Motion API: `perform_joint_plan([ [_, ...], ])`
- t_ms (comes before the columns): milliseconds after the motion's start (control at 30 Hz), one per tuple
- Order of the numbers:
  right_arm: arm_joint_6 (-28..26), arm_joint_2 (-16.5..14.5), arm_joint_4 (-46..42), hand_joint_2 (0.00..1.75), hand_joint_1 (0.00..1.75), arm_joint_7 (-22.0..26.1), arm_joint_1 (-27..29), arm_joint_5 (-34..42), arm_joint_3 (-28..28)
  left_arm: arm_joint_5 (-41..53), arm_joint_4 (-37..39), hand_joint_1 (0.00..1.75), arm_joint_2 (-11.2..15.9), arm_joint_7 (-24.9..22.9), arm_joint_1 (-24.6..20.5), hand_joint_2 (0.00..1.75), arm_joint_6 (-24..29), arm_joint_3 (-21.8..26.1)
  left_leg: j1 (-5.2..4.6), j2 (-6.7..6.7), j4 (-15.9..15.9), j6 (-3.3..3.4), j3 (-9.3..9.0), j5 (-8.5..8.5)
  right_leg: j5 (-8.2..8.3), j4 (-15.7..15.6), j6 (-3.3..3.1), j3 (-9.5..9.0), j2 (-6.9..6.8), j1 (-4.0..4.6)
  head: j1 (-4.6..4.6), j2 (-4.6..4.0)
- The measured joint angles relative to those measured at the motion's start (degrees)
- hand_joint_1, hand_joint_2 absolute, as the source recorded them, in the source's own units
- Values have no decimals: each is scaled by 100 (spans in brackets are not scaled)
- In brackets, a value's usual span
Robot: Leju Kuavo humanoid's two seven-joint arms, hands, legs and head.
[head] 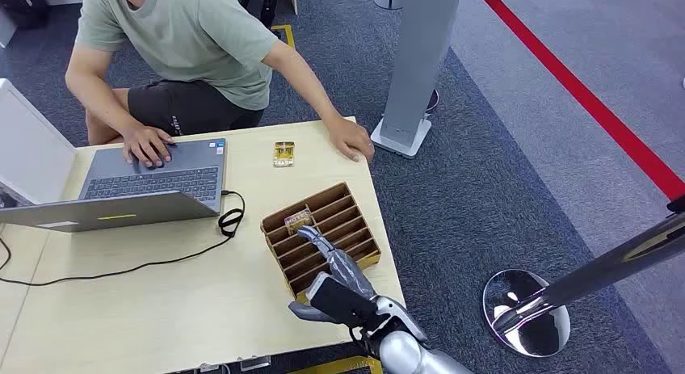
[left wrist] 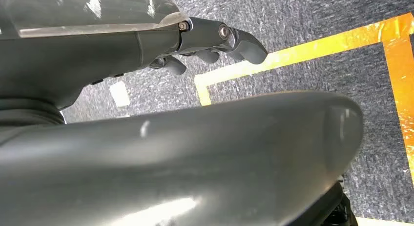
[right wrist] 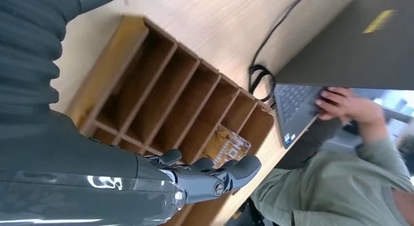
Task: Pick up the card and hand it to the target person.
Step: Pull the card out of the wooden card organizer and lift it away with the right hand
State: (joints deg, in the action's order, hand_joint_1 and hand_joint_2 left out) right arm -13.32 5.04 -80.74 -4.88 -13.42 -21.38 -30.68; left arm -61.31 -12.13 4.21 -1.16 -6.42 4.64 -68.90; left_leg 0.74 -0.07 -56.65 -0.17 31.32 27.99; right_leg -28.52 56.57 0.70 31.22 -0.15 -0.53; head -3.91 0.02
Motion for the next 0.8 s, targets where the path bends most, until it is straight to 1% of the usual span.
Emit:
perform_joint_plan([
  [67, 83, -1, -23, 175, 0, -203, -156, -149, -38, 23, 0, 0, 1, -13, -5, 0, -3, -2, 0, 0, 0, 0, 0, -1, 0, 0, 0, -1, 0, 0, -1, 0],
  [233, 471, -53, -70, 175, 1, -1077, -775, -833, -264, 96, 0, 0, -1, -131, -40, 0, -29, -12, 0, -1, 0, 1, 6, -1, 0, 3, 0, 2, -1, 0, -1, 0],
  [333, 659, -171, 14, 175, 11, -1644, -1265, -1394, -525, 104, 0, 0, -2, -202, -69, 0, -40, -25, 0, 0, 0, 0, 12, -1, 0, 5, 0, 8, 0, 0, 0, 0],
  [433, 728, -344, 186, 175, 31, -2200, -1737, -2010, -803, 105, 0, 0, -3, -220, -88, 0, -40, -29, 0, -2, 0, -1, 11, -2, -1, 5, 0, 9, -4, 0, 1, 0],
  [467, 733, -397, 243, 175, 43, -2342, -1845, -2169, -887, 108, 0, 0, -3, -223, -90, 0, -40, -31, 0, -3, 0, -1, 12, -2, -1, 5, 0, 9, -5, 0, 2, 0],
  [500, 735, -444, 300, 175, 56, -2472, -1929, -2315, -965, 110, 0, 0, -3, -227, -92, 0, -40, -32, 0, -3, 0, -1, 13, -2, -1, 5, 0, 9, -4, 0, 2, 0],
  [567, 738, -514, 409, 175, 96, -2704, -2064, -2581, -1099, 117, 0, 0, -3, -237, -102, 0, -40, -35, 0, -2, 0, -1, 14, -2, -1, 5, 0, 10, -4, 0, 1, 0],
  [600, 740, -543, 456, 175, 112, -2798, -2122, -2701, -1158, 119, 0, 0, -3, -244, -108, 0, -40, -36, 0, -2, 0, -1, 15, -2, -1, 5, 0, 10, -4, 0, 1, -1],
  [633, 742, -568, 496, 175, 125, -2880, -2172, -2820, -1211, 121, 0, 0, -3, -253, -113, 0, -40, -36, 0, -2, 0, -1, 15, -2, -1, 5, 0, 11, -4, 0, 0, -1],
  [700, 742, -618, 560, 175, 134, -3005, -2244, -3043, -1304, 121, 0, 0, -4, -272, -120, 0, -38, -36, 0, -2, 0, -1, 15, -2, -1, 4, 0, 11, -4, 0, 0, -1],
  [800, 732, -681, 628, 175, 141, -3098, -2290, -3240, -1385, 118, 0, 0, -6, -285, -121, 0, -33, -36, 0, -2, 0, -1, 16, -2, -1, 3, 0, 12, -4, 0, 0, 0],
])
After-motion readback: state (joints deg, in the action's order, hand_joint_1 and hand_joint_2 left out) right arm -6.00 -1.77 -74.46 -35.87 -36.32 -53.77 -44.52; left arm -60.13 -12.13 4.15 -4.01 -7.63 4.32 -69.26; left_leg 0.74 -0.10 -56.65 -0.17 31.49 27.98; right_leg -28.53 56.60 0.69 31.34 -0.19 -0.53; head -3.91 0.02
